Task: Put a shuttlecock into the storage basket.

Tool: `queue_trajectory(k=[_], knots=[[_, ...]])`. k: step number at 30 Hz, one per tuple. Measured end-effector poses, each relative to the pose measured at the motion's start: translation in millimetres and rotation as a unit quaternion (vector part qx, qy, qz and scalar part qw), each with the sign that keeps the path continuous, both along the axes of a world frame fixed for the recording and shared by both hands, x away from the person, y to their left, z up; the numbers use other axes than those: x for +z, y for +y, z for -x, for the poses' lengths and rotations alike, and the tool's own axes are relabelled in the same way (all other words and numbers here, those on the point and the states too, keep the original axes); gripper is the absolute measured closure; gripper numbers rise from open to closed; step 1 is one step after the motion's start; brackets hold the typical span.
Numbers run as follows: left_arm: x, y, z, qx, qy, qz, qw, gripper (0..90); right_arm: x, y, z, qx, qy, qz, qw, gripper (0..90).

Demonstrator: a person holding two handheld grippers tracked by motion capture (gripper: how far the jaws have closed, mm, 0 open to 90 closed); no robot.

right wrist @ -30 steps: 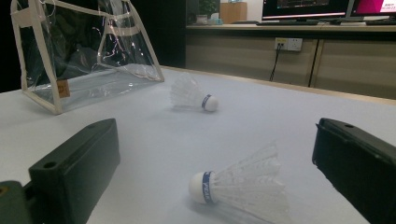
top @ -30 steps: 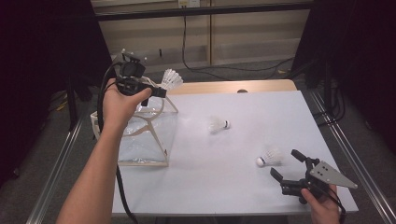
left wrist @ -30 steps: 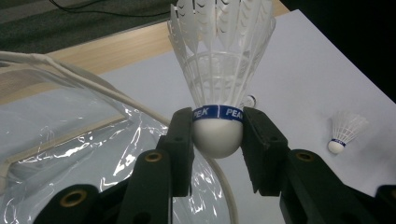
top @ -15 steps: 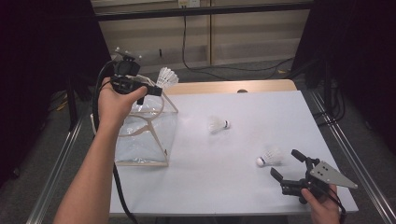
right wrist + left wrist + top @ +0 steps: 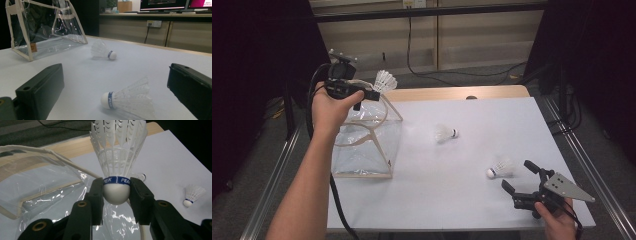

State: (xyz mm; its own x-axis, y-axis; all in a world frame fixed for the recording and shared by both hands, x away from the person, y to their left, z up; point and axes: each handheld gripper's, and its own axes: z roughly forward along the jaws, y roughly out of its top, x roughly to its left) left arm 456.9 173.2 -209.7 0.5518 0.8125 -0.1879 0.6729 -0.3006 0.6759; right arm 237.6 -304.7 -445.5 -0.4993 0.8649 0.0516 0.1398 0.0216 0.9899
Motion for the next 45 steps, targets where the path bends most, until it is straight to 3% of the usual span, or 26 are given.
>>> queue_trajectory(k=[45], knots=[[-3.2, 32.0, -6.9, 0.057, 0.002, -0.008, 0.9983, 65.4, 0.0, -0.3, 0.2, -0.001, 0.002, 0.0, 1.0, 0.6]])
